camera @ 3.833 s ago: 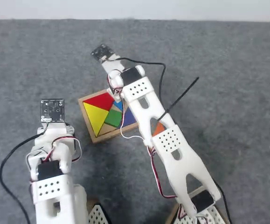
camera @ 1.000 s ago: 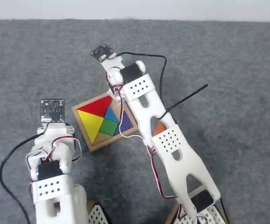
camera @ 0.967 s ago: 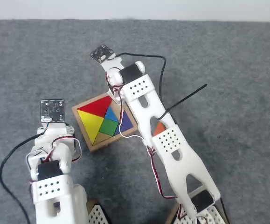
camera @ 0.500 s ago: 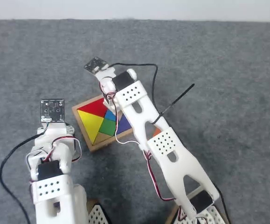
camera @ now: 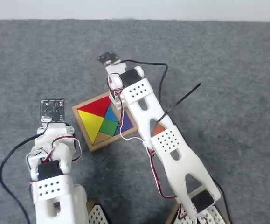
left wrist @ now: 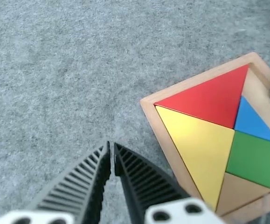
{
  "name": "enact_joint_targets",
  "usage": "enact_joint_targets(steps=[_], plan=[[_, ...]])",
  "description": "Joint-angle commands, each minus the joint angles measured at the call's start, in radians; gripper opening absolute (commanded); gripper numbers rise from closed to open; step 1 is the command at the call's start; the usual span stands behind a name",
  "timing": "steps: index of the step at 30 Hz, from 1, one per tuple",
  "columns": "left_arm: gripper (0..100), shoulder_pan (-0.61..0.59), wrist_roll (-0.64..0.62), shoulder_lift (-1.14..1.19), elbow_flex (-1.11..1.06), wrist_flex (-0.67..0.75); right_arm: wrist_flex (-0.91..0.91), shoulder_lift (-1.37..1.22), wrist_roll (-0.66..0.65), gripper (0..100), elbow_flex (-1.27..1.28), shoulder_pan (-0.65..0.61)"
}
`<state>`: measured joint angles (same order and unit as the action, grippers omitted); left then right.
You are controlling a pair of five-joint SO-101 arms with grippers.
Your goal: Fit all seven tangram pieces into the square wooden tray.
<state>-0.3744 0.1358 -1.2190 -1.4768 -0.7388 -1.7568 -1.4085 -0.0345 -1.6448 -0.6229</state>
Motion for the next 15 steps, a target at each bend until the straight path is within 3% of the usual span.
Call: enact_joint_targets(steps=[1, 7, 15], plan=[[1, -0.005, 0.008, -0.018, 0.008, 0.025, -0.045, 0.051, 0.132, 0.6, -0.038, 0.039], [1, -0.005, 0.008, -0.018, 0.008, 0.025, -0.048, 0.119, 0.242, 0.6, 0.063, 0.05], [1, -0.005, 0.008, -0.018, 0.008, 0.025, -0.045, 0.435, 0.374, 0.6, 0.534, 0.048]])
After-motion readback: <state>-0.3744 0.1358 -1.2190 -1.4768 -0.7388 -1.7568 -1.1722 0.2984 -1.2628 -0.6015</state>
